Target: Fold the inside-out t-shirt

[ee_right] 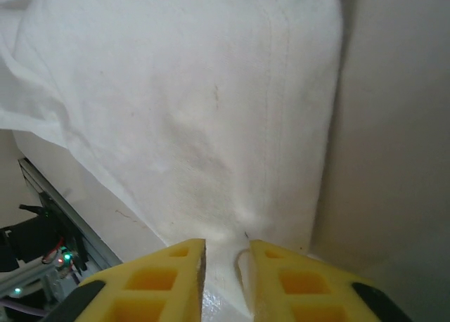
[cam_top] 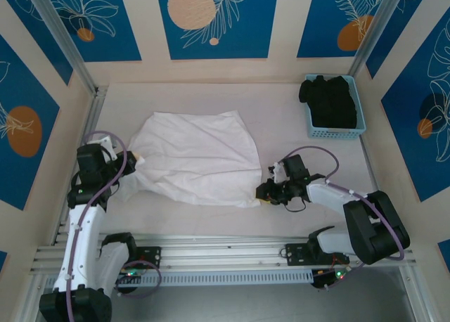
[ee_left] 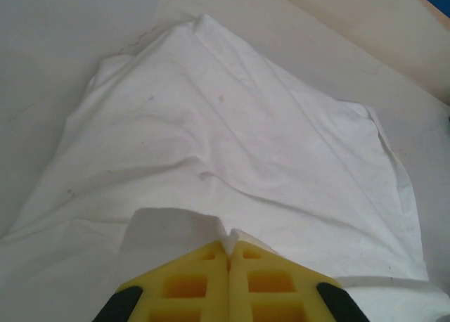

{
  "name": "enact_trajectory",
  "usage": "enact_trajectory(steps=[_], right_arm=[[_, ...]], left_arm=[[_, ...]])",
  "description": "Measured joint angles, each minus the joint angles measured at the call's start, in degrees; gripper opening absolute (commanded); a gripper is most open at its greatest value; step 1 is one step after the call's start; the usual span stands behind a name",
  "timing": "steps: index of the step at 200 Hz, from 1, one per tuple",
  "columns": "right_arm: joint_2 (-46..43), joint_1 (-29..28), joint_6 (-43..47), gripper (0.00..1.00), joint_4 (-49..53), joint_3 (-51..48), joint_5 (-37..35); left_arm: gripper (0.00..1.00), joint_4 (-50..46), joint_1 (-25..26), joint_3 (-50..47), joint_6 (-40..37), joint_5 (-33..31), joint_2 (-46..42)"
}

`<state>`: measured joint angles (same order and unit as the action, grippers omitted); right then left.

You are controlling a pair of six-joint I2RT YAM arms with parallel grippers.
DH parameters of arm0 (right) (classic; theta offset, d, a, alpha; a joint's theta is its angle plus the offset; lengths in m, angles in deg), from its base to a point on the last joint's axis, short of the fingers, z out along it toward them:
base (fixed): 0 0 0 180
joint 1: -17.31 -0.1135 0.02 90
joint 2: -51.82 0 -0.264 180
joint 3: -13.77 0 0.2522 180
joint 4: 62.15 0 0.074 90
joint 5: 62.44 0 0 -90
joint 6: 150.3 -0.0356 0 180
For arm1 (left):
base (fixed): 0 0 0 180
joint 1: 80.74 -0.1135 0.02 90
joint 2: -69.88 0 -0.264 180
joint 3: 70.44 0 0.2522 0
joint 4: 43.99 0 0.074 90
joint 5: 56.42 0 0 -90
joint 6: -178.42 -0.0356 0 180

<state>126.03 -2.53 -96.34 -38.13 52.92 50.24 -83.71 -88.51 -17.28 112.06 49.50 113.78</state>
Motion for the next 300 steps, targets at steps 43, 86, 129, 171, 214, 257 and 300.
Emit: enact_trajectory(steps=[43, 86, 129, 171, 214, 257, 300], right_arm=[[3.1, 0.0, 0.0, 0.30, 0.6, 1.0, -0.5], [4.8, 0.0, 0.2, 0.24, 1.1, 2.0, -0.4], [4.8, 0.0, 1.0, 0.05, 1.4, 2.3, 0.4], [1.7, 0.2, 1.8, 0.00, 2.3, 2.3, 1.9], [-3.2, 0.3, 1.5, 0.01, 4.3, 2.2, 1.7], [-2.3, 0.3, 0.6, 0.14, 5.2, 0.7, 1.5], [-0.8, 0.3, 0.2, 0.21, 5.6, 0.5, 1.5]], left_arm=[[0.00, 0.0, 0.0, 0.0, 0.0, 0.4, 0.0], [0.00, 0.0, 0.0, 0.0, 0.0, 0.6, -0.2], [0.00, 0.2, 0.0, 0.0, 0.0, 0.6, -0.3], [0.00, 0.2, 0.0, 0.0, 0.0, 0.6, -0.3], [0.00, 0.2, 0.0, 0.0, 0.0, 0.6, -0.3], [0.00, 0.2, 0.0, 0.0, 0.0, 0.6, -0.3], [0.00, 0.2, 0.0, 0.0, 0.0, 0.6, -0.8]])
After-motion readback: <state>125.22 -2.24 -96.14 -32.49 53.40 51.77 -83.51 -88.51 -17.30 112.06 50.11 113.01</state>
